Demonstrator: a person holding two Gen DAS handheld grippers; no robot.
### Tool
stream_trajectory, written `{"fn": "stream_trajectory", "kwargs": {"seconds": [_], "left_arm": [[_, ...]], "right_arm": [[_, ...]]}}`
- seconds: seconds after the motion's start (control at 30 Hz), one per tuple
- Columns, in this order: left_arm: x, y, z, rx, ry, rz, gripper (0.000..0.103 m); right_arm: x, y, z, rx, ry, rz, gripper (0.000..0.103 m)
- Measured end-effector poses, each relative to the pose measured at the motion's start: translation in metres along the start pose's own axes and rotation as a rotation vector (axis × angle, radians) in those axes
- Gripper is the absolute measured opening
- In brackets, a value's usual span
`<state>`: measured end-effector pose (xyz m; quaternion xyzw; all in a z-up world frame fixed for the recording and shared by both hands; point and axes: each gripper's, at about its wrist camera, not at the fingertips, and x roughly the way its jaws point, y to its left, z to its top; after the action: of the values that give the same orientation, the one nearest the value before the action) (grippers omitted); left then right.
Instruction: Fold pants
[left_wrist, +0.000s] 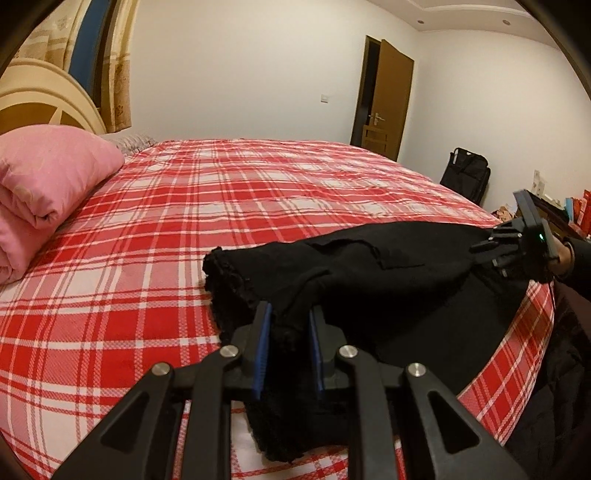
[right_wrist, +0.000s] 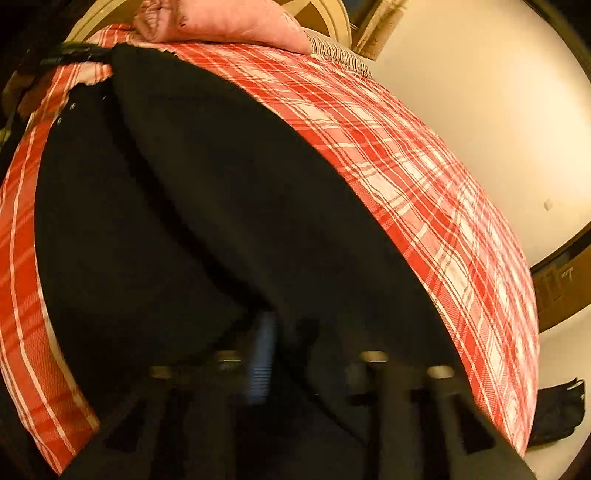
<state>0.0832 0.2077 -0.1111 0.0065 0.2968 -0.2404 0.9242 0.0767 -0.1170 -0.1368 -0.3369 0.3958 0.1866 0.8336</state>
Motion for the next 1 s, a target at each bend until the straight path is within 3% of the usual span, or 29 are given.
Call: {"fn": "stream_trajectory", "kwargs": {"seconds": [0.03,0.37,0.47,0.67,1.0], "left_arm": [[-0.001,-0.001,0.001,0.009,0.001,0.004,0.020],[-0.038,-0.009,-0.006,0.085,0.008,0.000,0.020],[-0.037,-0.004,-0.021,0.057,0.035,-0.002,0.020],[-0.019,-0.002,-0.045,0.030,0.091,0.002,0.020],[-0.038,-0.006,-0.049,0.013,0.065,0.018,0.020]], "right_arm": [[-0.003,0.001,0.002,0.002,-0.004,0.002,0.003],[-0.088,0.015,-0.008,-0.015,-0.082,0.070,0.002],[-0.082,0.031,-0.016,-0.048,-0.049,0.123,0.002],[-0.041,0.056,-0.034,-0.087,0.017,0.151,0.002],[-0.063,0.059,-0.036,-0.058,-0.007,0.181,0.002]]}}
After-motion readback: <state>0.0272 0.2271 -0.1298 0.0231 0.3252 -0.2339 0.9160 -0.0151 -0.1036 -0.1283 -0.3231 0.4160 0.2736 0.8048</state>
